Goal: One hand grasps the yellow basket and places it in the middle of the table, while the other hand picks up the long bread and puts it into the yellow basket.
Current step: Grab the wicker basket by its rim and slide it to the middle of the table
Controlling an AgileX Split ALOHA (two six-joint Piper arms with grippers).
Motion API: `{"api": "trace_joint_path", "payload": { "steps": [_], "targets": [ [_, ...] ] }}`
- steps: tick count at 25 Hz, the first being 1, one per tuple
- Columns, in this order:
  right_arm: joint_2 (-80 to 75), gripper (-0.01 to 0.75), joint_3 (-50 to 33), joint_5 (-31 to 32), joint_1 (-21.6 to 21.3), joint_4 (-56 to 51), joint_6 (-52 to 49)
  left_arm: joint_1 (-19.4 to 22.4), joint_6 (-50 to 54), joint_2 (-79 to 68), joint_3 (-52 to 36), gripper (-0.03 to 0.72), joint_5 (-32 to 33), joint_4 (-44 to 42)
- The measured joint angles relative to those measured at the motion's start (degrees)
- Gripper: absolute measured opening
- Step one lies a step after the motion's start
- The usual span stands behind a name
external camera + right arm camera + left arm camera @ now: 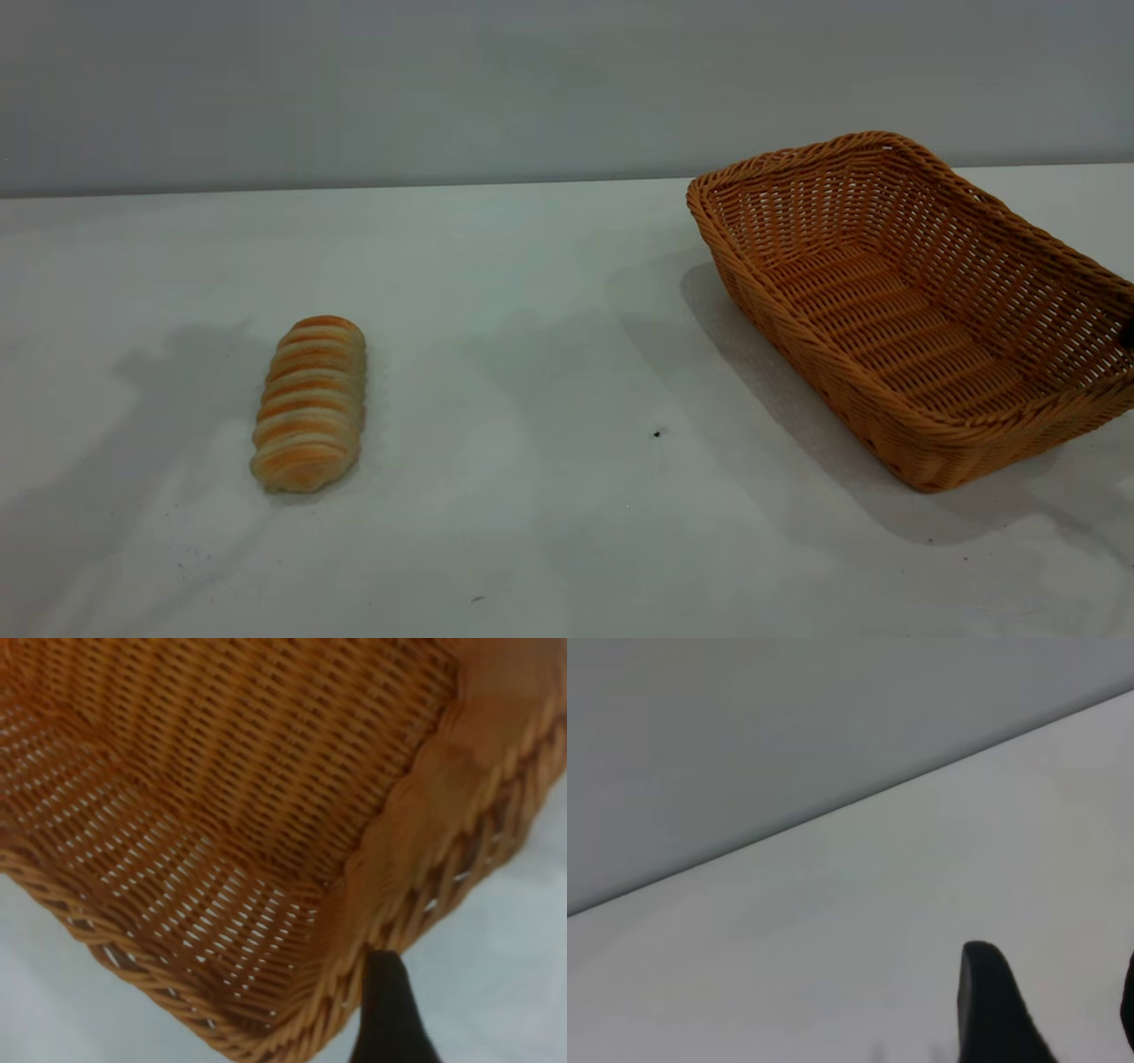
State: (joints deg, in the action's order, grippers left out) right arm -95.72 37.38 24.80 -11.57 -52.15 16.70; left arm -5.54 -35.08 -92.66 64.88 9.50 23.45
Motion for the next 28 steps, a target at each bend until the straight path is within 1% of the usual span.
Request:
{"api": "trace_joint_path", "payload": {
  "steps": [5, 13, 22, 25, 28],
  "targets": [
    [-3.0, 0.54, 0.0, -0.4, 0.0, -6.0, 5.4, 0.0, 0.0, 0.0, 0.1, 0.414, -0.2, 0.0],
    [-7.5, 0.539, 0.3, -1.1, 0.0, -12.2, 11.4, 0.0, 0.0, 0.0, 0.1, 0.414, -0.4, 0.1],
    [-11.1, 0.538, 0.4, -1.1, 0.0, -25.8, 23.3, 0.0, -0.9, 0.0, 0.1, 0.414, -0.8, 0.1],
    [-13.3, 0.538, 0.5, 0.0, 0.0, -30.6, 27.5, 0.0, -1.0, 0.0, 0.1, 0.414, -0.9, 0.1],
    [-15.8, 0.522, 0.5, 1.0, 0.0, -34.2, 31.4, 0.0, -1.1, 0.0, 0.1, 0.414, -0.9, 0.1]
  ]
}}
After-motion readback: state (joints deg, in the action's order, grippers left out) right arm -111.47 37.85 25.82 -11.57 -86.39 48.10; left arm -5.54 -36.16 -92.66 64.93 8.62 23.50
